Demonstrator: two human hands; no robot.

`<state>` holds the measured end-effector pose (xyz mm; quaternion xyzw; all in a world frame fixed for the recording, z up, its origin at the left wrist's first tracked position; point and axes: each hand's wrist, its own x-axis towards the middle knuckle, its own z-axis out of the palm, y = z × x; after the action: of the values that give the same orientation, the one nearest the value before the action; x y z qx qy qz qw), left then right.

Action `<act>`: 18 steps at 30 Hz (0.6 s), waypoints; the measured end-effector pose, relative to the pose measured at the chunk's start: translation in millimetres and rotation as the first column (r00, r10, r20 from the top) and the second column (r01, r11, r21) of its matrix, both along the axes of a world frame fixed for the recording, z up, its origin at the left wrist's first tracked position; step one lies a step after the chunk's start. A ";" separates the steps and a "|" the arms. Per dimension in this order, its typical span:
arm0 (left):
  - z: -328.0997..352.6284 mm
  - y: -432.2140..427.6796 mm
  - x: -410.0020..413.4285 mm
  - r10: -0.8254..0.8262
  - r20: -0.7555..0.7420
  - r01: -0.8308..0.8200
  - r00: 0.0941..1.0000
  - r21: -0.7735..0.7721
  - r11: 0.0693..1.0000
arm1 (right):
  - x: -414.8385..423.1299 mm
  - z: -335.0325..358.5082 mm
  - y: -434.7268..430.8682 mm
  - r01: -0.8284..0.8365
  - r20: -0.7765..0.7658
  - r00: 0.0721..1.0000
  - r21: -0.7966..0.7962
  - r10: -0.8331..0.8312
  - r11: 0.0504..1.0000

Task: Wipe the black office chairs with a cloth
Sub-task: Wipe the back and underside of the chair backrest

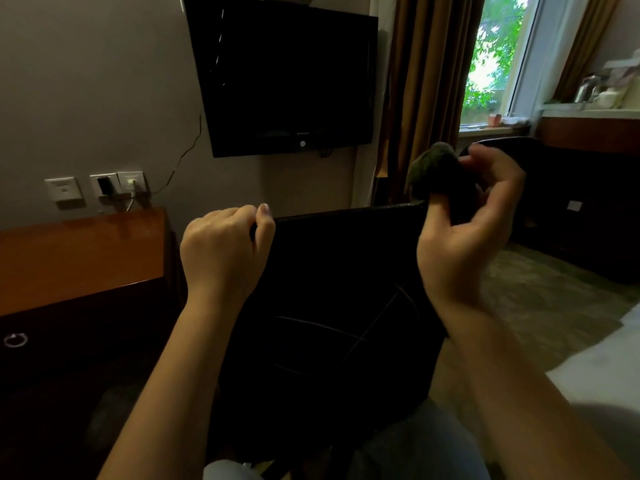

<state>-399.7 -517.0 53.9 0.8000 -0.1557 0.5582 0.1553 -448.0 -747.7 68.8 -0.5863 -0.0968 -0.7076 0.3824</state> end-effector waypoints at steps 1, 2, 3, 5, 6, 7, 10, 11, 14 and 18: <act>0.4 0.1 0.2 -0.002 0.001 0.002 1.000 0.001 1.000 | 0.2 -0.8 2.4 -0.012 -0.011 1.000 -0.024 0.012 1.000; 0.4 0.1 0.4 -0.003 0.007 0.003 1.000 0.000 1.000 | 2.0 -7.4 6.3 0.003 -0.039 0.999 -0.079 -0.006 0.997; 0.2 0.6 0.6 -0.003 0.015 0.003 1.000 -0.001 1.000 | 3.2 -17.7 12.4 0.025 -0.095 0.995 -0.150 -0.039 0.988; -0.8 2.5 1.0 0.004 0.021 -0.004 1.000 -0.007 1.000 | 11.1 -47.1 24.5 0.033 -0.199 0.975 -0.286 -0.093 0.958; -0.8 3.6 1.3 0.009 0.012 -0.009 1.000 -0.006 1.000 | 16.2 -63.7 28.4 0.052 -0.234 0.963 -0.337 -0.137 0.940; 0.4 4.4 1.6 0.012 -0.006 -0.012 1.000 -0.004 1.000 | 21.8 -80.2 32.0 0.065 -0.258 0.951 -0.365 -0.168 0.929; 2.9 3.4 -0.9 0.008 -0.048 -0.008 0.999 0.003 1.000 | 26.3 -125.6 33.3 -0.043 -0.393 0.904 -0.473 -0.167 0.880; 3.3 2.6 -2.5 0.005 -0.048 -0.004 0.999 0.012 1.000 | 25.5 -137.8 32.2 -0.090 -0.417 0.886 -0.583 -0.202 0.808; 4.9 1.1 -7.5 -0.021 -0.099 0.025 0.995 0.042 0.999 | 25.7 -148.0 24.3 -0.231 -0.515 0.843 -0.602 -0.152 0.764; 14.1 3.1 -9.7 -0.011 -0.227 0.027 0.974 0.070 0.997 | 11.0 -104.4 30.1 -0.181 -0.423 0.901 -0.562 -0.093 0.807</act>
<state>-409.4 -513.9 68.0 0.8620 -0.1647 0.4559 0.1483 -437.1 -717.6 -35.6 -0.8145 -0.2381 -0.4855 0.2102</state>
